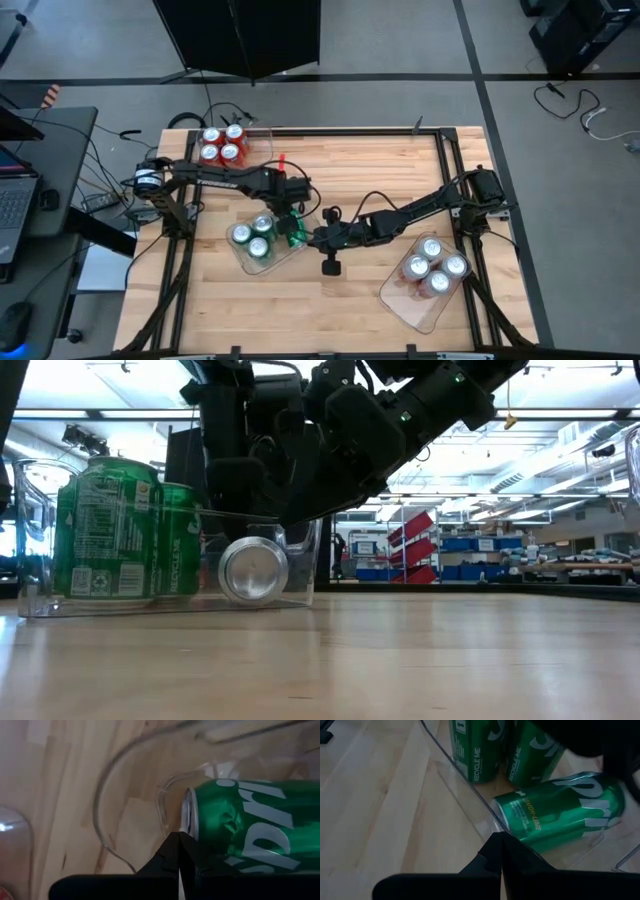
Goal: Sort soda cans
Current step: Adjust the green soda can in the transparent bin
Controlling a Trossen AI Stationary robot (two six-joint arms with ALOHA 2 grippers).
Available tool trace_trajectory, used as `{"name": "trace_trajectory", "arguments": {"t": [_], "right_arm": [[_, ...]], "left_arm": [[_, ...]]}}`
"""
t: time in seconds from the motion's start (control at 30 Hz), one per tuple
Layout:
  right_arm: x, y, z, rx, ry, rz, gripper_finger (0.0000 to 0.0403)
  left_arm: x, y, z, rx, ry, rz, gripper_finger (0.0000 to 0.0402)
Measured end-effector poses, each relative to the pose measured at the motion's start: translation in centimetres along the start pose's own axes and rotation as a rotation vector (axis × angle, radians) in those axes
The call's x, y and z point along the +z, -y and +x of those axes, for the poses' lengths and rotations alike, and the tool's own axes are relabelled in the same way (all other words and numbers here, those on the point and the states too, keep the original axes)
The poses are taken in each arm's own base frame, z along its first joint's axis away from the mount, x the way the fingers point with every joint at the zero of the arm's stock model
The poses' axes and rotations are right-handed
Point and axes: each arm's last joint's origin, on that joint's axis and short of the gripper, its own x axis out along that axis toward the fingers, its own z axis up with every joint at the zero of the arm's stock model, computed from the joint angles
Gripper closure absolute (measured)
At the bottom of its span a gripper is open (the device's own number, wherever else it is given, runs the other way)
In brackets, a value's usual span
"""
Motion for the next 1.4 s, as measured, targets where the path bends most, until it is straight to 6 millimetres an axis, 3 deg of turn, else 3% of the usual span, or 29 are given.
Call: {"name": "trace_trajectory", "arguments": {"t": [0.37, 0.8, 1.1, 1.4], "right_arm": [[0.0, 0.0, 0.0, -0.003, -0.001, 0.000, 0.0403], [0.0, 0.1, 0.0, -0.021, -0.001, -0.006, 0.0403], [-0.2, 1.0, 0.1, -0.110, -0.026, -0.006, 0.0403], [-0.3, 1.0, 0.1, -0.094, -0.029, -0.005, 0.0403]], "left_arm": [[1.1, 1.6, -2.8, -0.015, 0.030, 0.037, 0.0399], [0.5, 6.3, -5.5, -0.011, 0.112, 0.077, 0.0399], [-1.3, 9.4, -5.6, -0.029, 0.092, 0.121, 0.0399], [-2.6, 10.6, -5.9, 0.015, 0.074, 0.111, 0.0399]]}}
